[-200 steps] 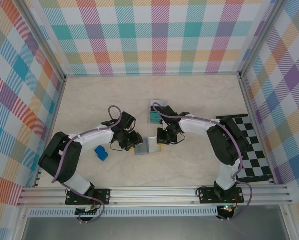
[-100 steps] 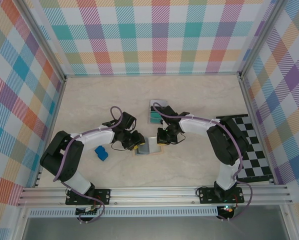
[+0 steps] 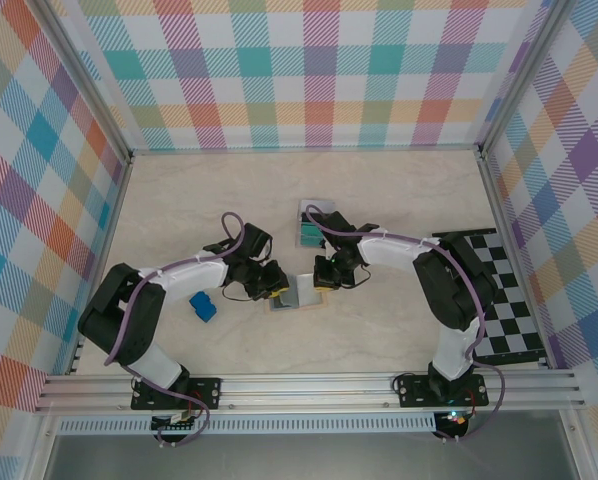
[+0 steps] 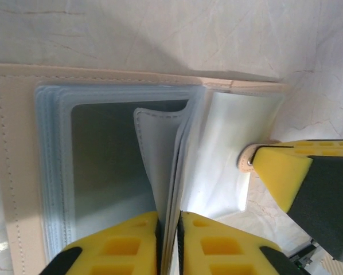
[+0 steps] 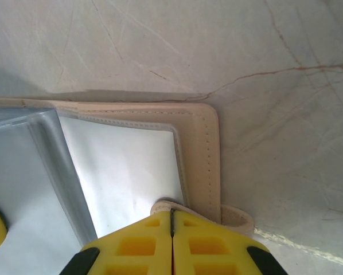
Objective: Take the credit cards out of the card holder
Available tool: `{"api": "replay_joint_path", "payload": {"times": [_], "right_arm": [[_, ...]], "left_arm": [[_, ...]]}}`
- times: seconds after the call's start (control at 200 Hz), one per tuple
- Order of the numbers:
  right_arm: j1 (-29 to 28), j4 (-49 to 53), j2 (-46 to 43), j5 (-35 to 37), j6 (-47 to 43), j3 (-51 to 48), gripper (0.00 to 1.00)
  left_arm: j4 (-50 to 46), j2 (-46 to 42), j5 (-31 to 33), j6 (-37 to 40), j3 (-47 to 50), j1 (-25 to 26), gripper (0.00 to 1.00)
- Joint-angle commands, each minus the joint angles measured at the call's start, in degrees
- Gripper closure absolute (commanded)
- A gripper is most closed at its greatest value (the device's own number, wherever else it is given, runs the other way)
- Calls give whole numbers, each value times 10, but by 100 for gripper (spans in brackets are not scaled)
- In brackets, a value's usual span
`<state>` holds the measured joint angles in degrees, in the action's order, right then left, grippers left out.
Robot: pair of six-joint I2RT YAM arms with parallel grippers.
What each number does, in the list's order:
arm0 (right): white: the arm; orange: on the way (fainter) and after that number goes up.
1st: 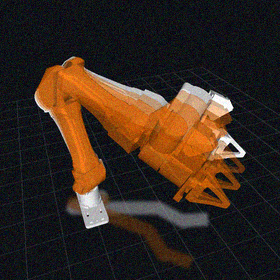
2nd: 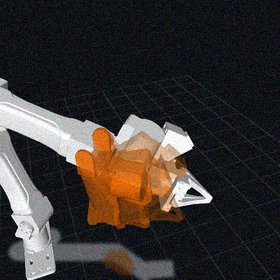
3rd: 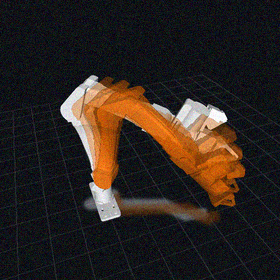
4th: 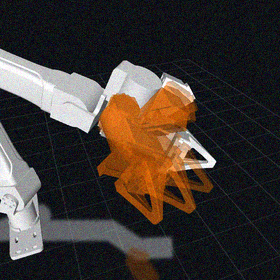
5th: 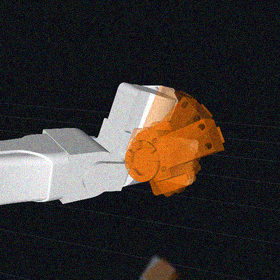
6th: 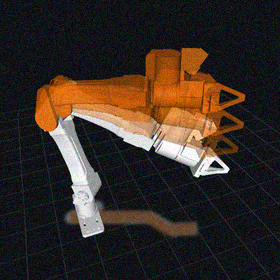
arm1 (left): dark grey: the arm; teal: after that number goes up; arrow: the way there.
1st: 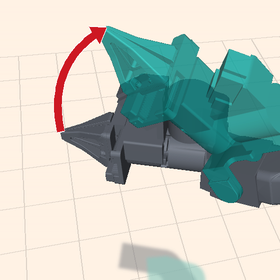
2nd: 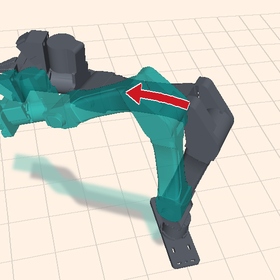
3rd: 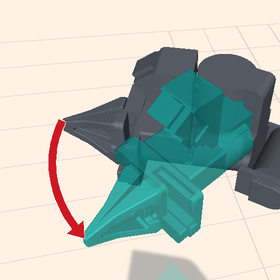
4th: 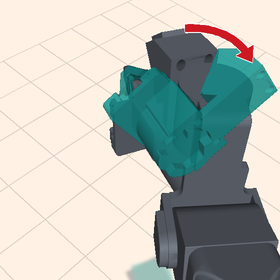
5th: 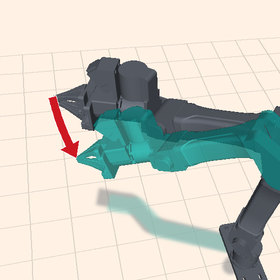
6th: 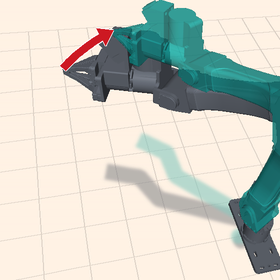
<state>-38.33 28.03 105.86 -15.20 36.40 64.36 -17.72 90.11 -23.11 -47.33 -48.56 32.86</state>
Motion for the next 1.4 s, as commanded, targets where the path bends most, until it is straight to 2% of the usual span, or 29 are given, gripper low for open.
{"api": "replay_joint_path", "payload": {"times": [0.0, 0.24, 0.38, 0.48, 0.69, 0.75, 0.98, 1.395], "right_arm": [[-4, -2, -3, -10, -5, -1, 91], [-11, -29, -59, -44, -2, -4, 83], [-12, -45, -103, -36, 1, -10, 76], [-12, -53, -125, -22, 5, -18, 74], [-11, -60, -146, -4, 13, -33, 73], [-12, -62, -150, 0, 16, -38, 73], [-11, -61, -154, 7, 18, -44, 73], [-11, -66, -153, -4, 3, -47, 73]], "left_arm": [[-40, -28, 6, 32, -11, -2, 90], [-215, -67, 114, 120, -62, -2, 93], [-255, -68, 148, 139, -77, -2, 93], [-244, -59, 137, 136, -79, -1, 89], [-195, -36, 85, 118, -78, 5, 71], [-180, -31, 70, 114, -77, 8, 68], [-151, -30, 44, 93, -72, 12, 67], [-162, -27, 69, 90, -72, 16, 68]]}}
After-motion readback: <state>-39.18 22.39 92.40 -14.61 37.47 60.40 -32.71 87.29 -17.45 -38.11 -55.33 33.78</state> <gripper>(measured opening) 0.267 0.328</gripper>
